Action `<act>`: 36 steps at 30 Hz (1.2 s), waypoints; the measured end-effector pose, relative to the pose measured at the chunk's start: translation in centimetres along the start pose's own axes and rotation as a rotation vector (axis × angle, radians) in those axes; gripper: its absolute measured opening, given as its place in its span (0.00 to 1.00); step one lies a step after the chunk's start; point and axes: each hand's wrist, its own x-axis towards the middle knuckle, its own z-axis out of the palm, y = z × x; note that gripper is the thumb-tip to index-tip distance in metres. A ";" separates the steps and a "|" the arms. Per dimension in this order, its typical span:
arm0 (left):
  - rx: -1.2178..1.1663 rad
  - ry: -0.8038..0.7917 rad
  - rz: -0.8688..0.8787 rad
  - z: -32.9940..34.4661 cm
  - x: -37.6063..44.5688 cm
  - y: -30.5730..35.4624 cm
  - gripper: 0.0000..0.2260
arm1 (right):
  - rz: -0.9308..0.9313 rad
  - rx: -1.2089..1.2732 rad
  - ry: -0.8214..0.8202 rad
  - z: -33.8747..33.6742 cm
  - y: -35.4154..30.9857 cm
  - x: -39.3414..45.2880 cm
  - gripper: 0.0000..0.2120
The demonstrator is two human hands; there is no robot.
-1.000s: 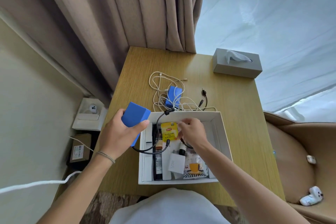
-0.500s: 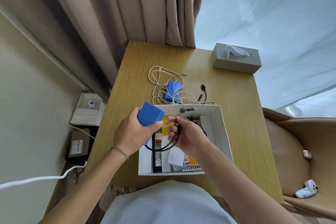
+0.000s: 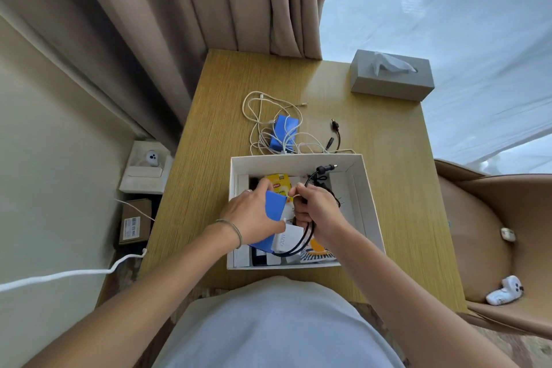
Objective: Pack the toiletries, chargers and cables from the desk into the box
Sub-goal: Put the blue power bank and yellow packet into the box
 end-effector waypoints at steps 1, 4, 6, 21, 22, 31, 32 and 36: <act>0.016 -0.018 -0.012 0.3 0.4 -0.1 0.27 | 0.004 -0.004 0.007 -0.1 0.2 0.2 0.13; 0.026 -0.038 -0.073 1.3 1.5 -0.3 0.30 | 0.025 -0.020 0.020 -0.3 0.8 0.8 0.14; 0.022 -0.059 -0.085 1.9 1.9 -0.5 0.32 | 0.042 -0.037 0.019 -0.2 1.2 1.1 0.15; 0.355 -0.309 0.039 1.6 3.1 -0.7 0.18 | 0.167 -0.175 -0.009 -0.8 3.3 1.0 0.13; 0.397 -0.284 0.049 1.5 3.0 -0.7 0.18 | 0.149 -0.176 -0.002 -1.2 3.2 1.1 0.12; 0.612 -0.182 0.146 1.9 3.0 -1.4 0.10 | -0.109 -1.052 0.195 -4.9 2.6 2.1 0.20; 0.627 -0.176 0.151 2.0 3.0 -1.4 0.11 | -0.127 -1.135 0.207 -5.0 2.5 2.1 0.21; 0.606 -0.063 0.178 2.5 3.0 -1.4 0.11 | -0.190 -1.381 0.259 -4.7 1.5 1.6 0.18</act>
